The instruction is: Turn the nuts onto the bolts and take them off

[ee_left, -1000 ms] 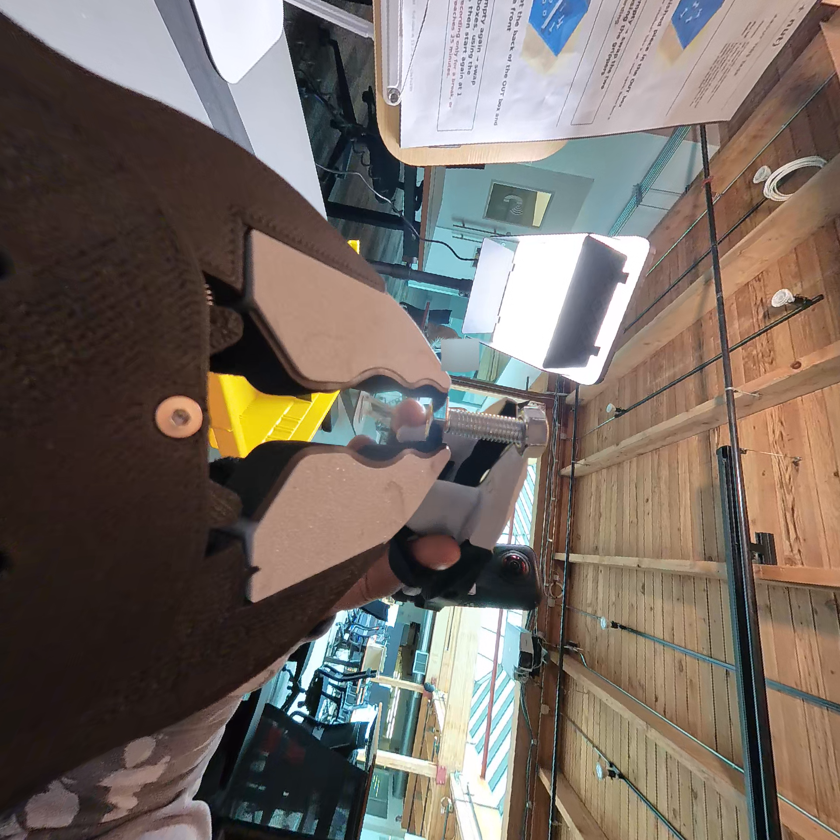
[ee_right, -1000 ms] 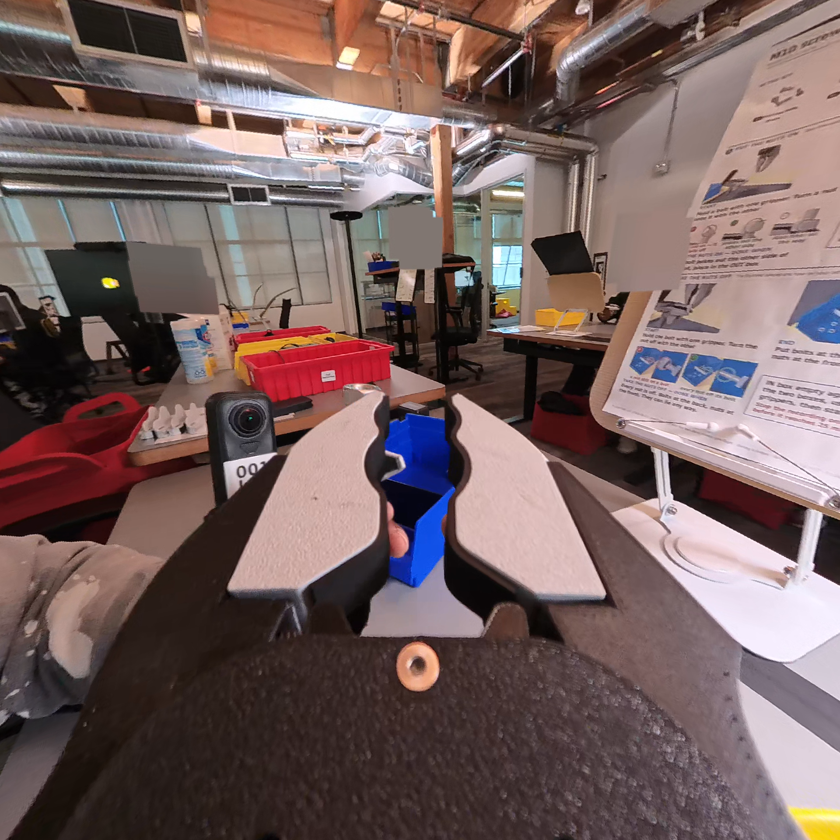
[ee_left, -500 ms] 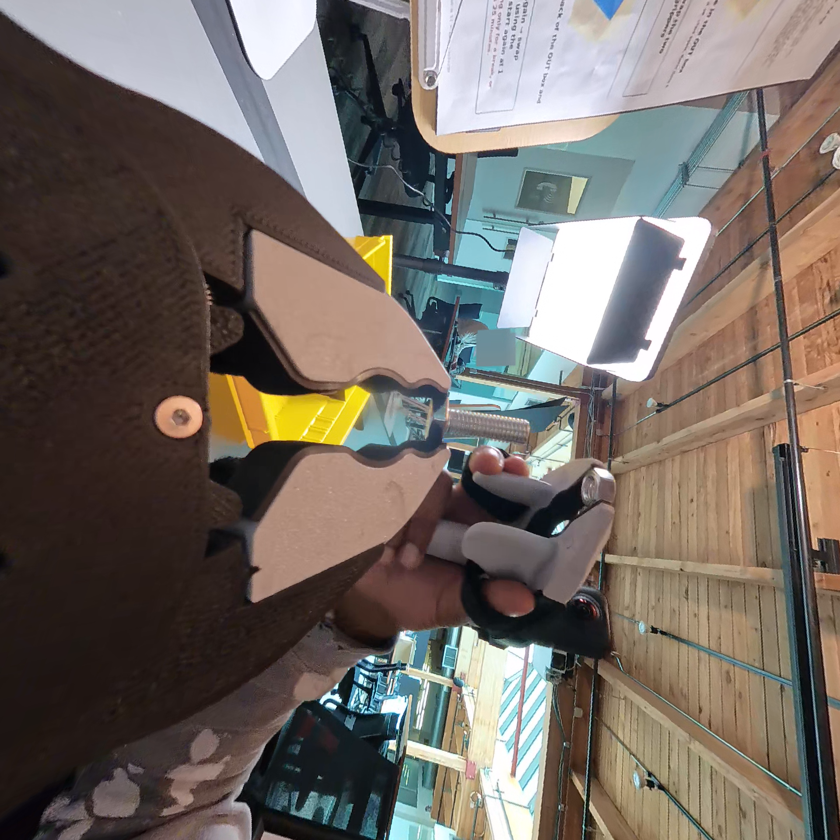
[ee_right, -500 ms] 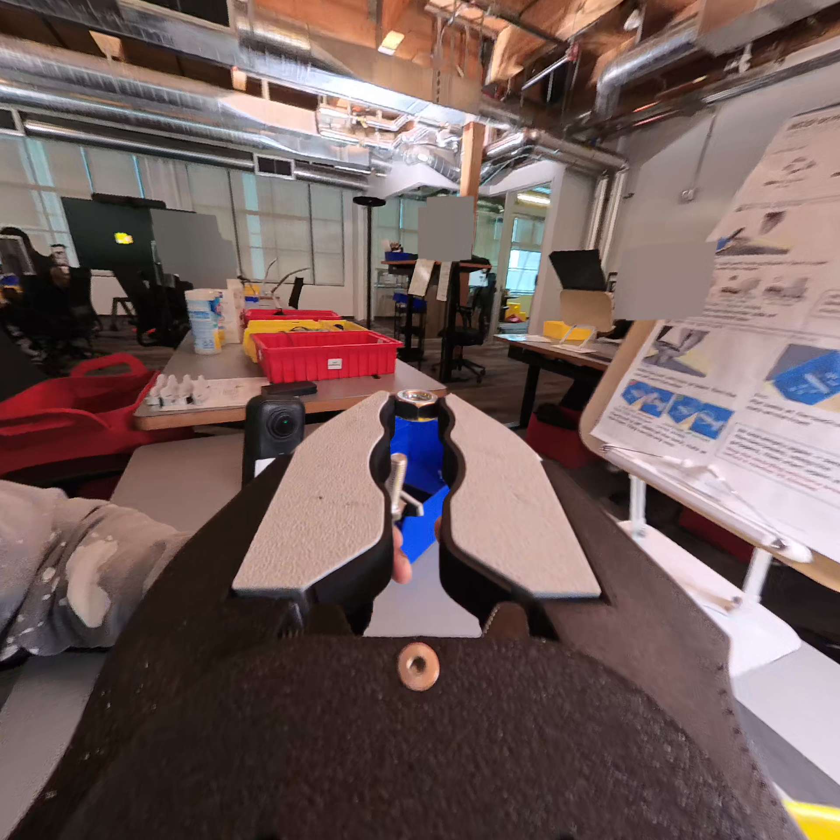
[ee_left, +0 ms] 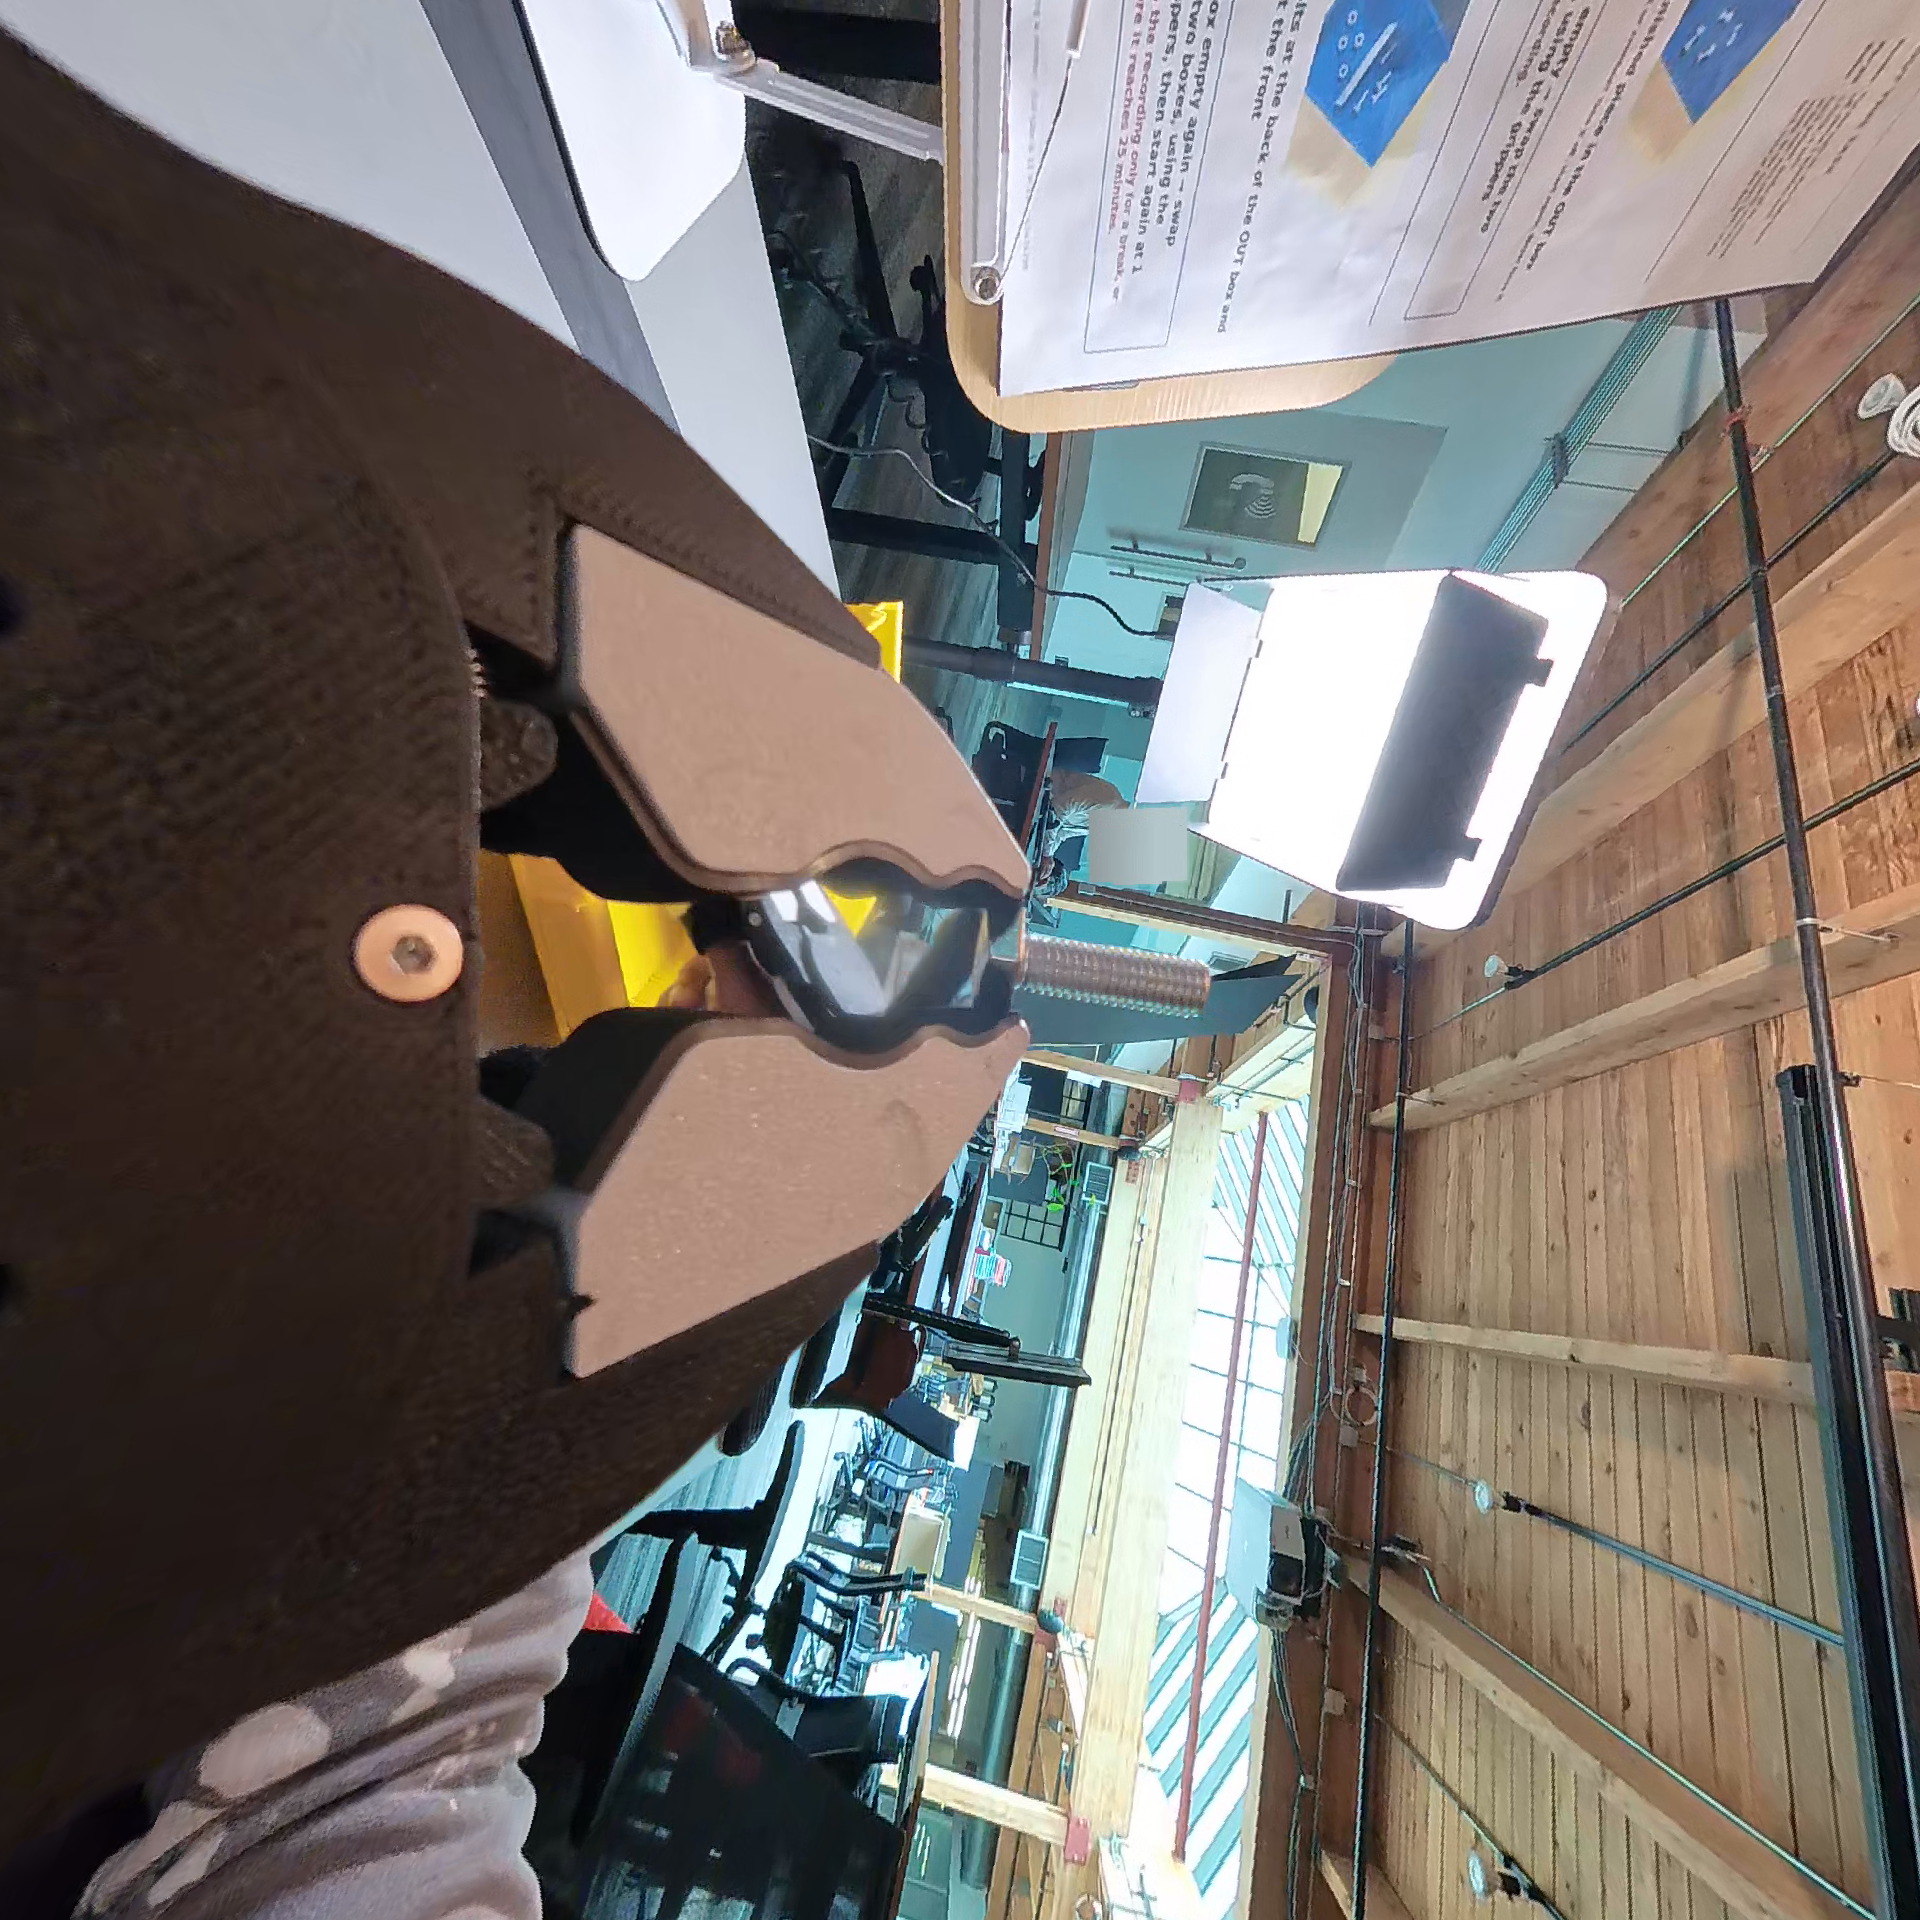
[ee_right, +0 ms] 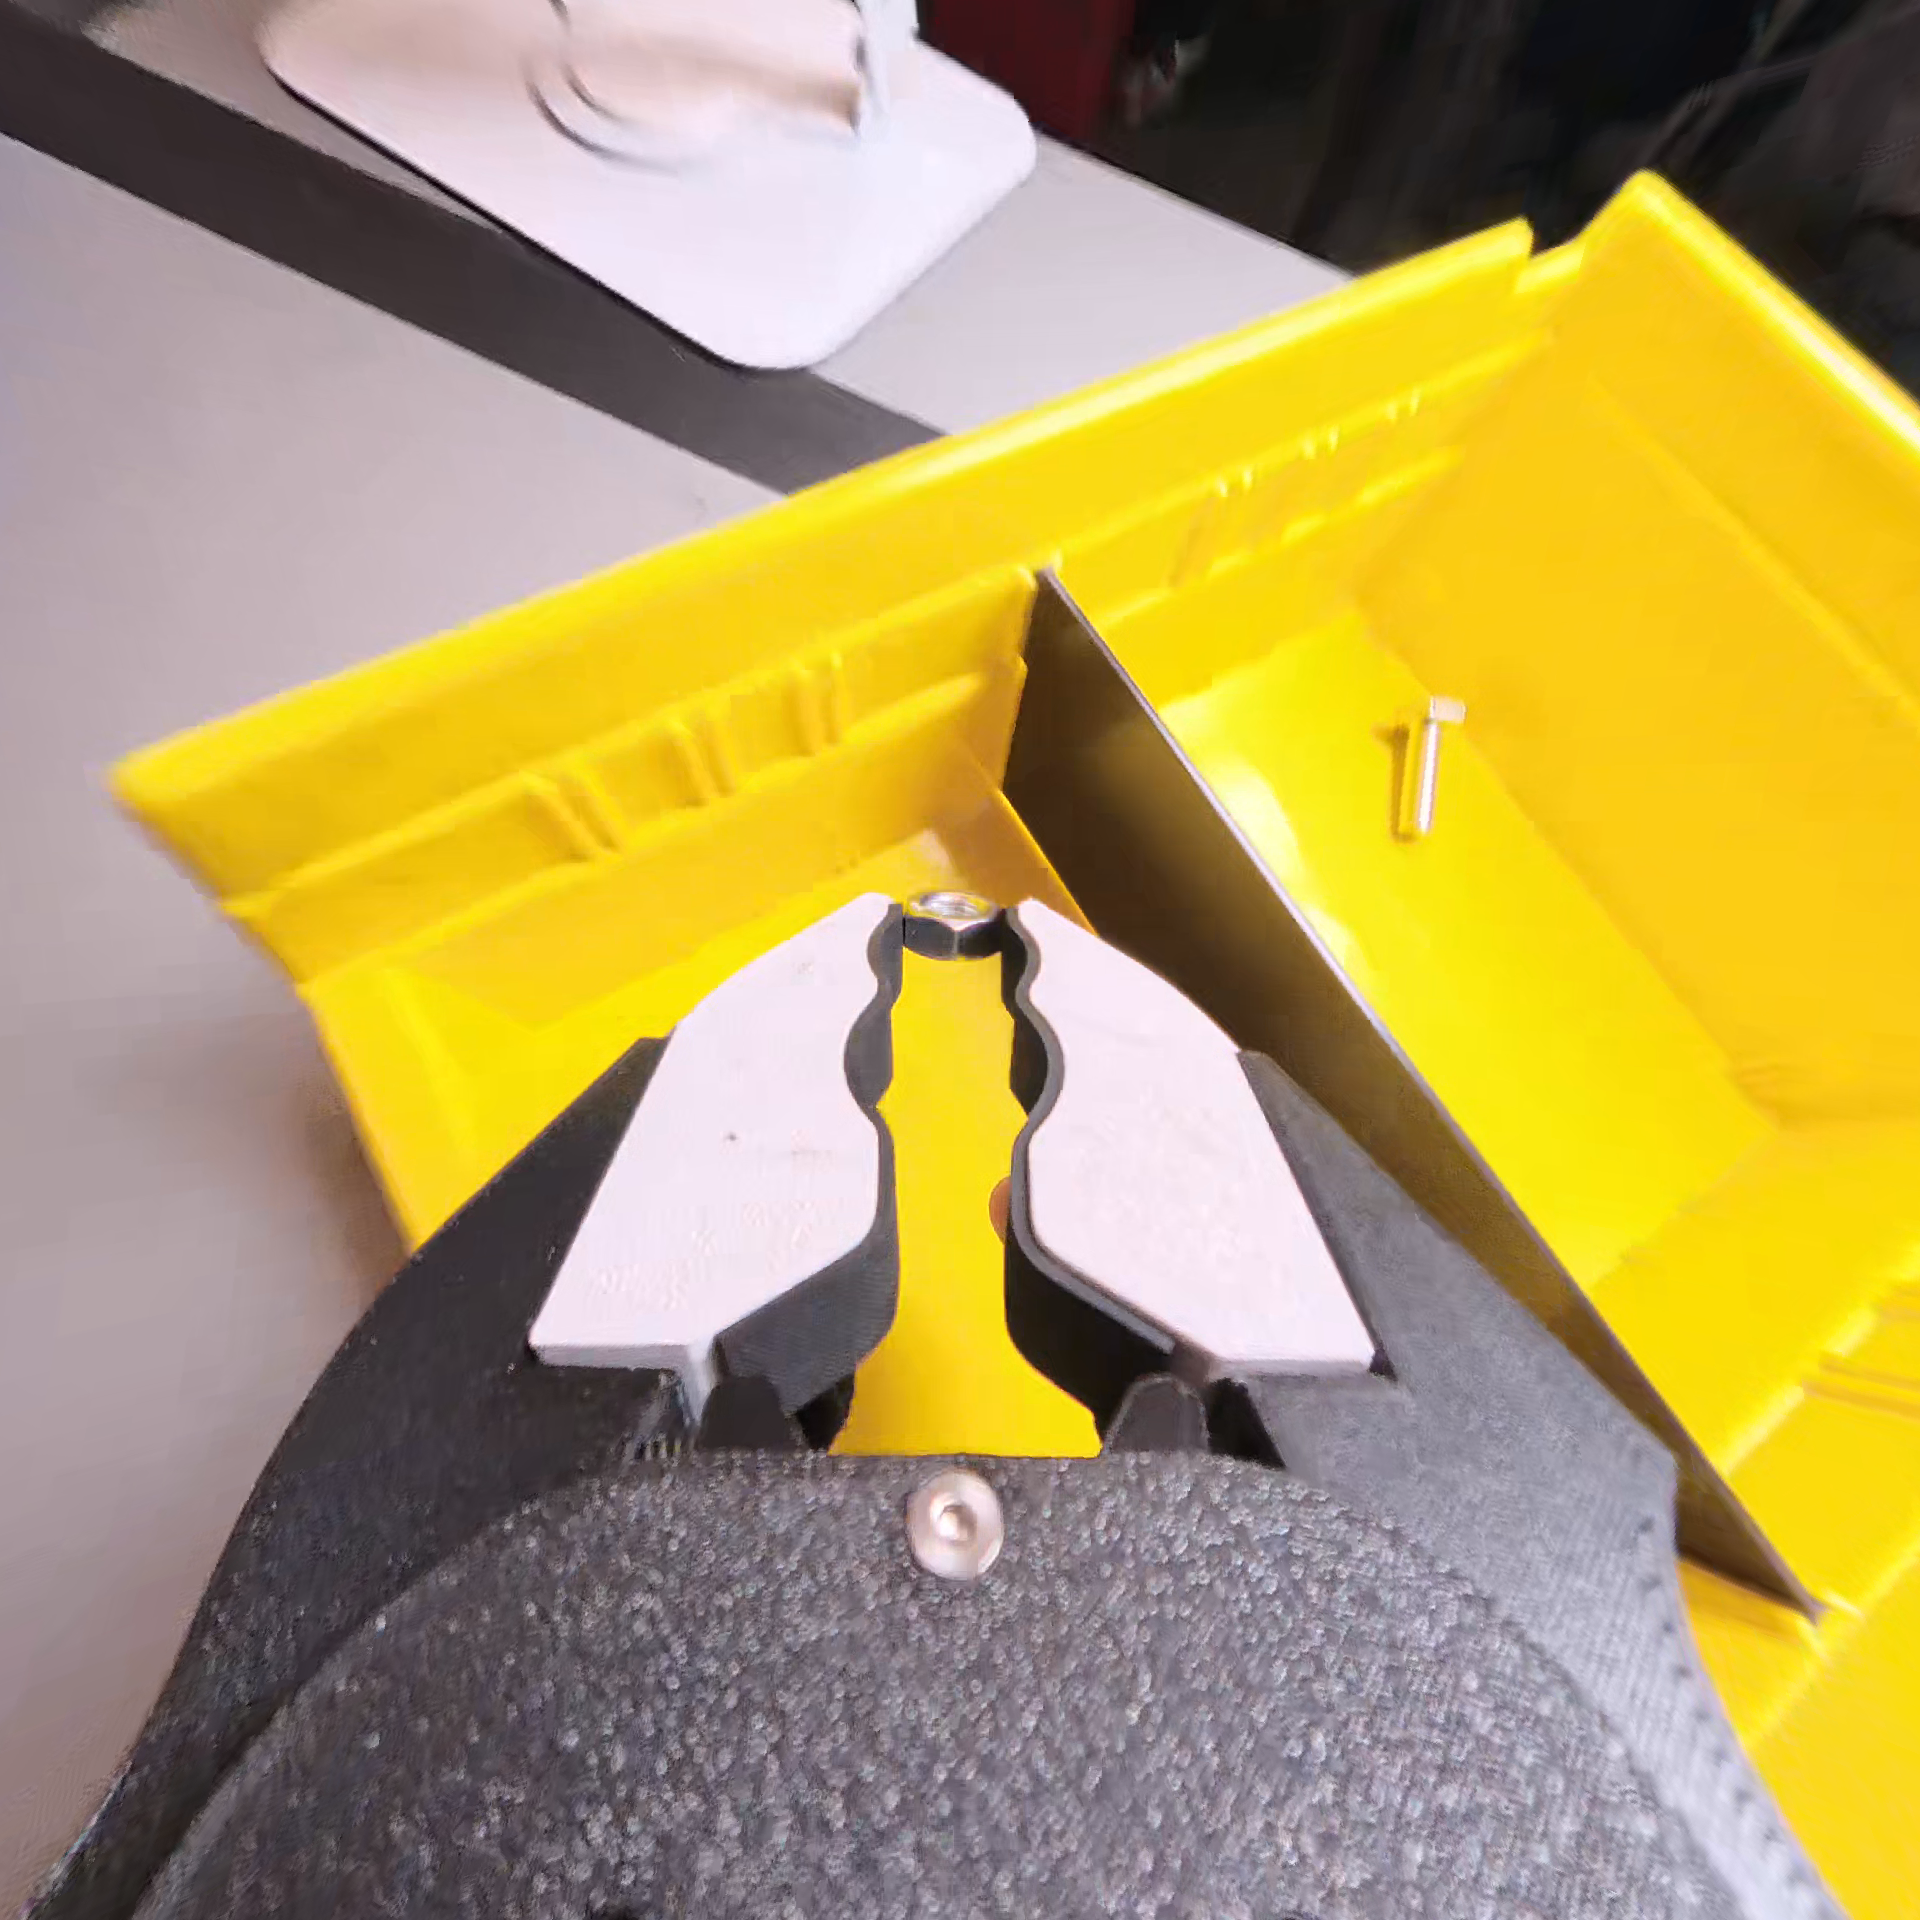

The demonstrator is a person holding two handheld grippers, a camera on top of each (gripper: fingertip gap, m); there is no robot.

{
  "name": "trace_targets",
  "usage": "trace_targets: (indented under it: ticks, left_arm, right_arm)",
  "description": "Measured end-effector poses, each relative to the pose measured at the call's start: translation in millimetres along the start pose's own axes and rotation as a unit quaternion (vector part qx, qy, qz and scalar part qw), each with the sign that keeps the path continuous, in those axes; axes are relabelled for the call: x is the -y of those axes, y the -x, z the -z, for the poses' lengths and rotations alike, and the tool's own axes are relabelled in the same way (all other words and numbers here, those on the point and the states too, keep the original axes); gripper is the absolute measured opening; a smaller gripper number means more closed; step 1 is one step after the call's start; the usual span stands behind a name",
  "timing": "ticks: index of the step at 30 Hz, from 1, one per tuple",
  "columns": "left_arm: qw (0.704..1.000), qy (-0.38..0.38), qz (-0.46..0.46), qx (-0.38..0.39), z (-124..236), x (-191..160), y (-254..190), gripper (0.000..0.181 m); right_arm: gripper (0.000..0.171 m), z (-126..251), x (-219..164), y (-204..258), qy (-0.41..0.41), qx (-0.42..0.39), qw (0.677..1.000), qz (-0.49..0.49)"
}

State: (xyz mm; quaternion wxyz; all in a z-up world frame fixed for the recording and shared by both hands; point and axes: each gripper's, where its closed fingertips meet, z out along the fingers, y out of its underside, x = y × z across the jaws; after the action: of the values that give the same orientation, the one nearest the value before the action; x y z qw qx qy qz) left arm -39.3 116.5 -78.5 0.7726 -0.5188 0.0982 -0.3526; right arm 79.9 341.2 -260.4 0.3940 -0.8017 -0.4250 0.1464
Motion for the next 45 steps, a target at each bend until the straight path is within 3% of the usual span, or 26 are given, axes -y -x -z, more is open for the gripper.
trace_targets:
  ticks: [6, 11, 14, 17, 21, 25, 30, 36, 40, 45]
  left_arm:
    - [1.0, 0.012, 0.0, 0.002, -0.7, -7.4, 2.9, 0.019]
    - [1.0, 0.019, -0.003, 0.001, -1.0, -10.1, 4.2, 0.019]
    - [1.0, 0.024, 0.001, 0.001, -1.1, -13.2, 5.7, 0.019]
    - [0.999, 0.032, 0.002, 0.001, -1.9, -16.7, 6.0, 0.019]
    - [0.999, 0.046, 0.004, 0.003, -2.5, -21.9, 8.5, 0.019]
    - [0.997, 0.073, 0.005, -0.001, -3.6, -32.1, 10.2, 0.019]
    - [0.986, 0.159, -0.002, -0.046, -6.3, -60.2, 0.9, 0.019]
    - [0.959, 0.267, -0.029, -0.096, -3.7, -100.3, -17.4, 0.019]
    - [0.954, 0.28, -0.036, -0.1, -2.0, -103.5, -16.6, 0.019]
    - [0.956, 0.264, -0.003, -0.125, -1.3, -94.6, -18.2, 0.019]
  right_arm:
    - [0.018, -35.0, -34.1, -8.9, 0.083, -0.012, 0.996, 0.035]
    - [0.019, -30.7, -48.1, -6.3, 0.138, -0.011, 0.989, 0.051]
    - [0.036, -19.3, -51.9, -4.5, 0.166, -0.005, 0.985, 0.037]
    - [0.036, -0.8, -26.2, -6.1, 0.118, -0.021, 0.992, 0.041]
    - [0.036, 38.6, 33.2, 5.4, -0.012, -0.009, 0.999, 0.046]
    - [0.036, 87.0, 82.3, 42.5, -0.137, 0.069, 0.986, 0.065]
    - [0.029, 151.0, 104.1, 128.2, -0.237, 0.247, 0.923, 0.174]
    - [0.029, 154.8, 75.7, 191.1, -0.181, 0.361, 0.88, 0.252]
    - [0.011, 145.0, 58.8, 203.0, -0.146, 0.399, 0.866, 0.263]
    - [0.01, 143.8, 46.5, 201.3, -0.128, 0.428, 0.856, 0.26]
